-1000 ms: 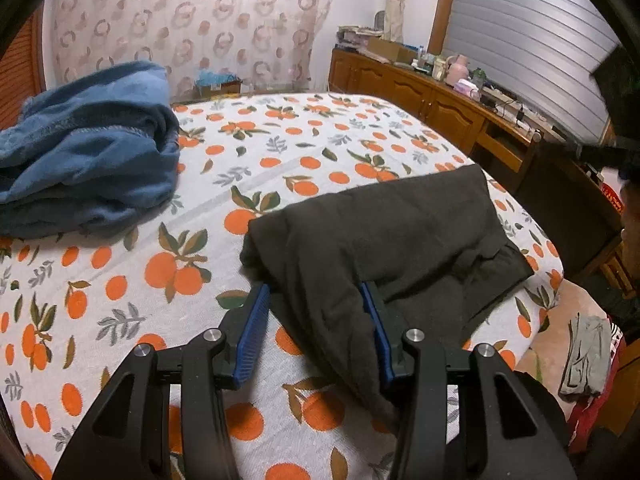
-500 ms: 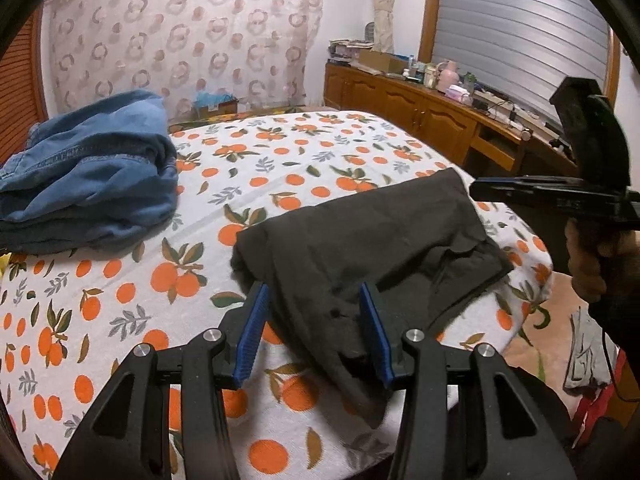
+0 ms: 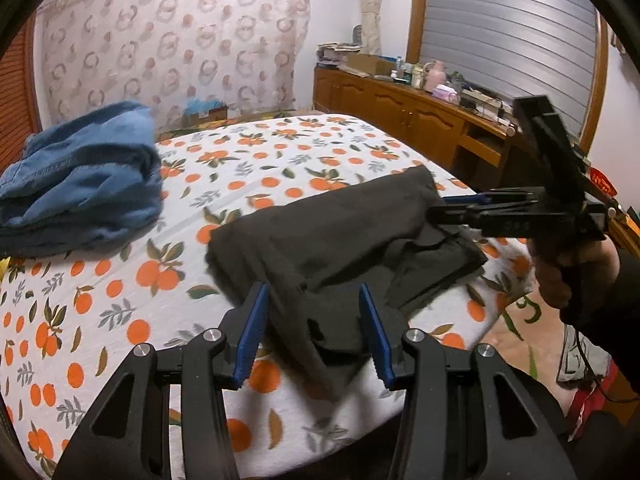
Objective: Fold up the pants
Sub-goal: 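Grasp the dark garment edge with the left gripper and fold it over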
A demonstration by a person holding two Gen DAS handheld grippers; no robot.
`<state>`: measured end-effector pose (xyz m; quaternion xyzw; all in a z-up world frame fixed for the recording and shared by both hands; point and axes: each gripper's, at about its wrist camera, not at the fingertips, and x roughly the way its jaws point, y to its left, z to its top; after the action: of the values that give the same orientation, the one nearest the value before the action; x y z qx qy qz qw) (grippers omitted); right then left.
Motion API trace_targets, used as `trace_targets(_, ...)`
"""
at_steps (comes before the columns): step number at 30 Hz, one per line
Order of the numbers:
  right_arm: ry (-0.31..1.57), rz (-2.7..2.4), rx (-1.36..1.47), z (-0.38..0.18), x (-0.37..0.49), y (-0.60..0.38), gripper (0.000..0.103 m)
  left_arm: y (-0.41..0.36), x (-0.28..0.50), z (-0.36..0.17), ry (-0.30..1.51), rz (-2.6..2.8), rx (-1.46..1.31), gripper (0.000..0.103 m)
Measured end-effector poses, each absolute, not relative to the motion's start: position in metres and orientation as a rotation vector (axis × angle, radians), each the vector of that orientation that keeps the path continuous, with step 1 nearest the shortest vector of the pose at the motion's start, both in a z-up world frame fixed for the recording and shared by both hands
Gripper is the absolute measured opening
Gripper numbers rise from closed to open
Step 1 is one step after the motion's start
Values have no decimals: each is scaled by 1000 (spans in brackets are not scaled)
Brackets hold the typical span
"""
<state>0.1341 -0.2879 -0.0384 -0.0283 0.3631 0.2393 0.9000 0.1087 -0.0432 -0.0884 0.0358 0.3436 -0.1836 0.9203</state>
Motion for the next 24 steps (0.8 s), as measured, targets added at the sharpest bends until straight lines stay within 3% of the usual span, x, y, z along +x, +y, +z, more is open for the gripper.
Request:
trace_targets(15,650,481,-103,-55,120,-286,47,-35,91,-67,606,-280,91,48)
trace_targets(24,611,465,-105,-60,112,-286,47,-66,96,-76,644,-406,118,46)
